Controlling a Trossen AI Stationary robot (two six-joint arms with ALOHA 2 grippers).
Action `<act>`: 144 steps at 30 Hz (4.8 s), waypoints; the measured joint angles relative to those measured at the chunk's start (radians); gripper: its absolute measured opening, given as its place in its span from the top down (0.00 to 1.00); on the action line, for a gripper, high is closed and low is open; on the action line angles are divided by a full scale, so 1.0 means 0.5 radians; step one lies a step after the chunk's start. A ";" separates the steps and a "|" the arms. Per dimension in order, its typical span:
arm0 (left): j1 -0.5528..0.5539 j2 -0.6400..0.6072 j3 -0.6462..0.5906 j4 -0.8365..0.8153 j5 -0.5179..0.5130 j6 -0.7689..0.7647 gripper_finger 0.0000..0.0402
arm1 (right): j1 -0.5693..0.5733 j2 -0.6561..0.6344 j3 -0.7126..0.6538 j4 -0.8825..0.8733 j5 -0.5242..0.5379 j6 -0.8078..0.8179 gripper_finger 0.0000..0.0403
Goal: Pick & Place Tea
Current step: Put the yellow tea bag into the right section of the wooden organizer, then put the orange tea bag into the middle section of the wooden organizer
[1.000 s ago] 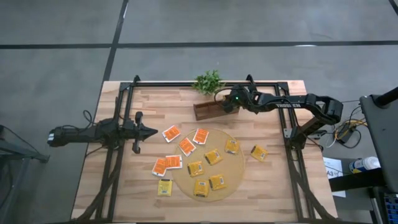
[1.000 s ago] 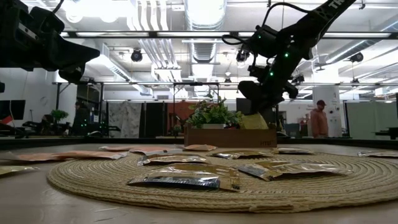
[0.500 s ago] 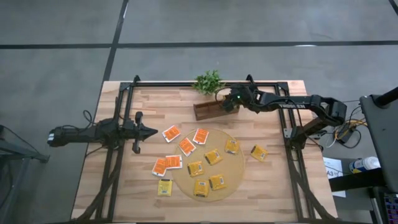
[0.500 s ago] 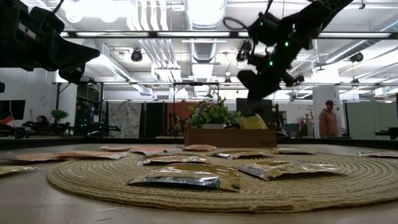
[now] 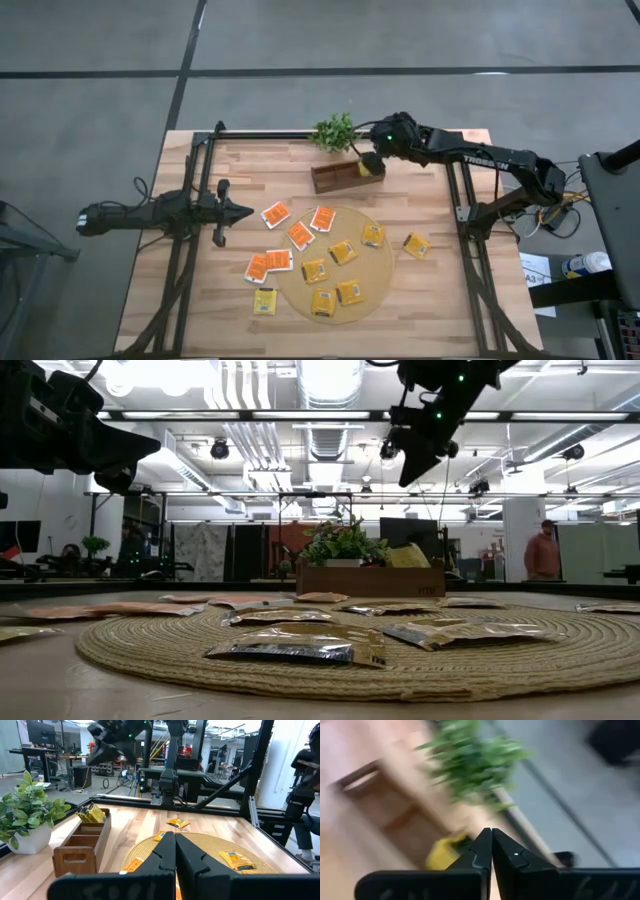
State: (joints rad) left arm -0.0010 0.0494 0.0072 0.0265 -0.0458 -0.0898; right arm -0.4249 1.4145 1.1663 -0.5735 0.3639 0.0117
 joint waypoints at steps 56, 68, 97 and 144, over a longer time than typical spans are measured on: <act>0.000 0.000 0.000 0.002 0.000 0.001 1.00 | -0.147 0.705 0.002 -0.168 -0.354 -0.589 0.98; 0.000 0.000 0.000 0.003 0.000 0.000 1.00 | -0.145 0.705 0.000 -0.200 -0.509 -0.546 0.98; 0.000 0.000 0.000 0.003 0.000 0.000 1.00 | -0.128 0.561 0.107 -0.245 -0.571 -0.510 0.98; 0.000 0.000 0.000 0.002 0.000 0.001 1.00 | 0.979 0.447 0.574 0.258 -0.835 0.071 0.98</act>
State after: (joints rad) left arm -0.0009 0.0494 0.0074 0.0273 -0.0456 -0.0895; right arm 0.0646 1.6379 1.4532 -0.4447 -0.0535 0.0469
